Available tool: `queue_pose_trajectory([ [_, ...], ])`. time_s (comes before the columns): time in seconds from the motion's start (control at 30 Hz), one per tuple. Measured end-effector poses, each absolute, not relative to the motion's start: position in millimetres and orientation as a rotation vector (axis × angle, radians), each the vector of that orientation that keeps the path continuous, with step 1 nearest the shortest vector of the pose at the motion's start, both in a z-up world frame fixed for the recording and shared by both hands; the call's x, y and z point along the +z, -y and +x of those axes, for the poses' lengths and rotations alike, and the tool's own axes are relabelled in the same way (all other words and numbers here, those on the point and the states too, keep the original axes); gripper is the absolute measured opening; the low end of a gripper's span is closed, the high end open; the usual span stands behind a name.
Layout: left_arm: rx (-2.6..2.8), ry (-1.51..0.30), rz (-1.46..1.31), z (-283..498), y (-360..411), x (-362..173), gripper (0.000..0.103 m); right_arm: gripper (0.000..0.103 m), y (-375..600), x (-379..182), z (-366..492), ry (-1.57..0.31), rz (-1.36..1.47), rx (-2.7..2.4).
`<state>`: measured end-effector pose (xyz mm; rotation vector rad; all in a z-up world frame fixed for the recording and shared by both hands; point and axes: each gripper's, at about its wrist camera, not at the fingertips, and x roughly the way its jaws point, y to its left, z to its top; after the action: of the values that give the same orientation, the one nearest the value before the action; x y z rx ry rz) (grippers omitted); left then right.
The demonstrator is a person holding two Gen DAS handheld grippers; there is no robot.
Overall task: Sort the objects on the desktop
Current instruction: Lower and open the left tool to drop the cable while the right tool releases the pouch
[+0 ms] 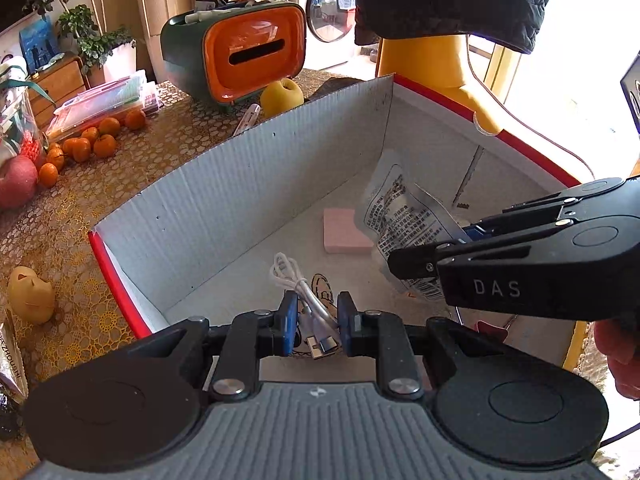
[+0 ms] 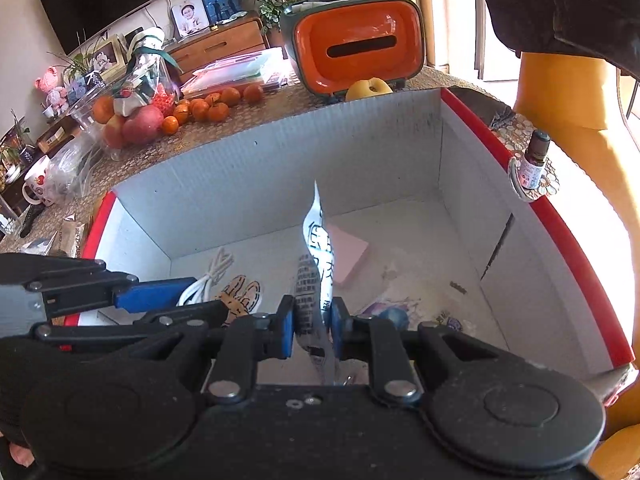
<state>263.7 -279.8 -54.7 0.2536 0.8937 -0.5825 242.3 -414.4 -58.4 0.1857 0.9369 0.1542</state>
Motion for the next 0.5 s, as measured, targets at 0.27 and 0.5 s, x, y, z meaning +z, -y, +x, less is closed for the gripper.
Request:
queue_pose_trajectory([
  [0.27,-0.594,-0.940,0.261,265.9,283.0,-58.7,0.020,0.025,413.6,-56.5,243.6,-0.945,0.167,0.121],
  [0.5,-0.626,-0.991,0.307,259.2,287.5,-60.6,0.020,0.037,415.9,-52.0,236.5,-0.947,0.180,0.113],
])
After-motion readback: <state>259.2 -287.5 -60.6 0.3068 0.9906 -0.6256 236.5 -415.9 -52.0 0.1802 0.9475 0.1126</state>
